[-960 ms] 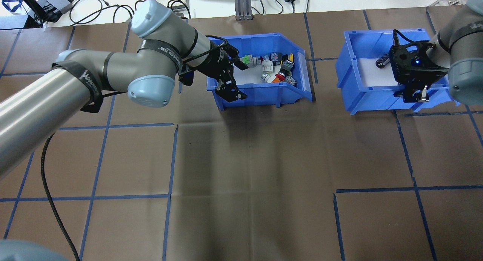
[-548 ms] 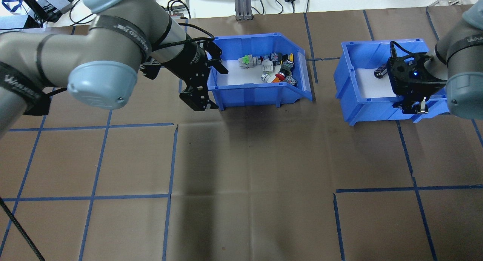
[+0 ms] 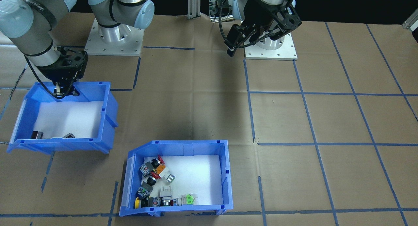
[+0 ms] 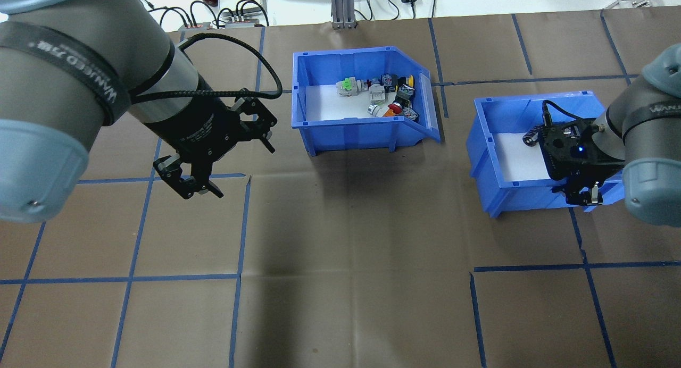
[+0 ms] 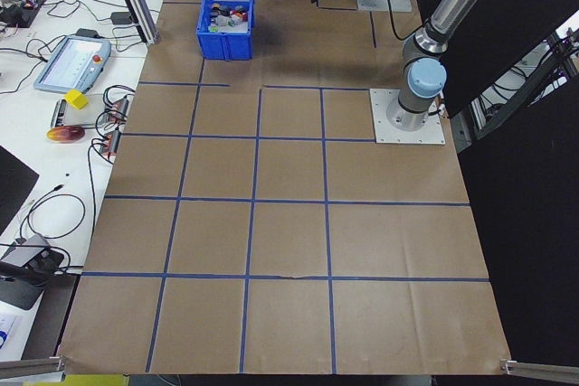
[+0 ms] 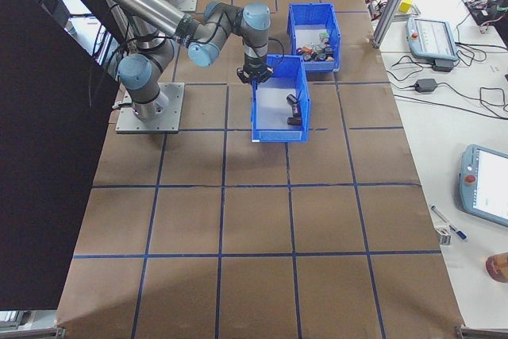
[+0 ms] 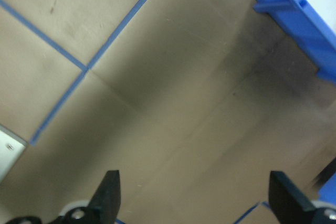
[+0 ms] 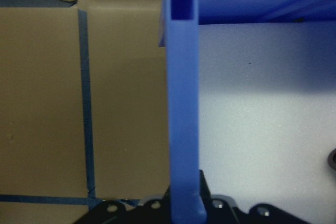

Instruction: Place button box in front

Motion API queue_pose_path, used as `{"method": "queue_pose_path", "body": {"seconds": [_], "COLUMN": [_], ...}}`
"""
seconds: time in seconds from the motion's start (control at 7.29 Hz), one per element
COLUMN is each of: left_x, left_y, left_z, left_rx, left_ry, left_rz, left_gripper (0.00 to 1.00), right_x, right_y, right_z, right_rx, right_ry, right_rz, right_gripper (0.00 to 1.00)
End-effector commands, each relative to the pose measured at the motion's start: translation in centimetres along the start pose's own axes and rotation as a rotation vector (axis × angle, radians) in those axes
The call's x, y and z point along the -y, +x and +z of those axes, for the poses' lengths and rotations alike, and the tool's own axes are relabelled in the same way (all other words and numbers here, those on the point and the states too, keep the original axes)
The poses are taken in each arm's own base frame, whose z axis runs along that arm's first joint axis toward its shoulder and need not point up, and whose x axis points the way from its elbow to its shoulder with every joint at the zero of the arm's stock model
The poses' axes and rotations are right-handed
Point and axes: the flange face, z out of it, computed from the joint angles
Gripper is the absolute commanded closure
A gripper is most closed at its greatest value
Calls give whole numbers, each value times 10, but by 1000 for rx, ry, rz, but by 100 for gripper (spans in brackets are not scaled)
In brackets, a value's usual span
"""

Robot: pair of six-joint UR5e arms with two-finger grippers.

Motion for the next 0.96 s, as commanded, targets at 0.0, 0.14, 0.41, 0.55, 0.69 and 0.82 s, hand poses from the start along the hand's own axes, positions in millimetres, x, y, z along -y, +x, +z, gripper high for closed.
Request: {"method": "queue_pose_path", "body": {"seconds": [0.0, 0.14, 0.41, 0.55, 0.69, 0.82], "left_x": [-41, -37, -23, -15, -3, 11], "left_y": [-39, -52, -69, -76, -84, -95], "left_z": [12, 7, 3, -3, -5, -11], "left_rx": [13, 82, 204, 197, 194, 189], "left_ry": [9, 54, 87, 97, 103, 112], "left_rz": [426, 547, 647, 612, 575, 533], "left_gripper": [2, 2, 1, 1, 2, 2], "right_x": [10, 18, 49, 64, 93, 133], "right_y": [-22, -28, -51, -60, -67, -79], "right_z": [-3, -1, 0, 3, 3, 3], "right_rx": [53, 55, 43, 35, 29, 27], "right_ry": [18, 18, 9, 5, 0, -12], "right_rz": [-3, -14, -13, 13, 38, 69], "right_gripper": [93, 93, 93, 93, 93, 93]}}
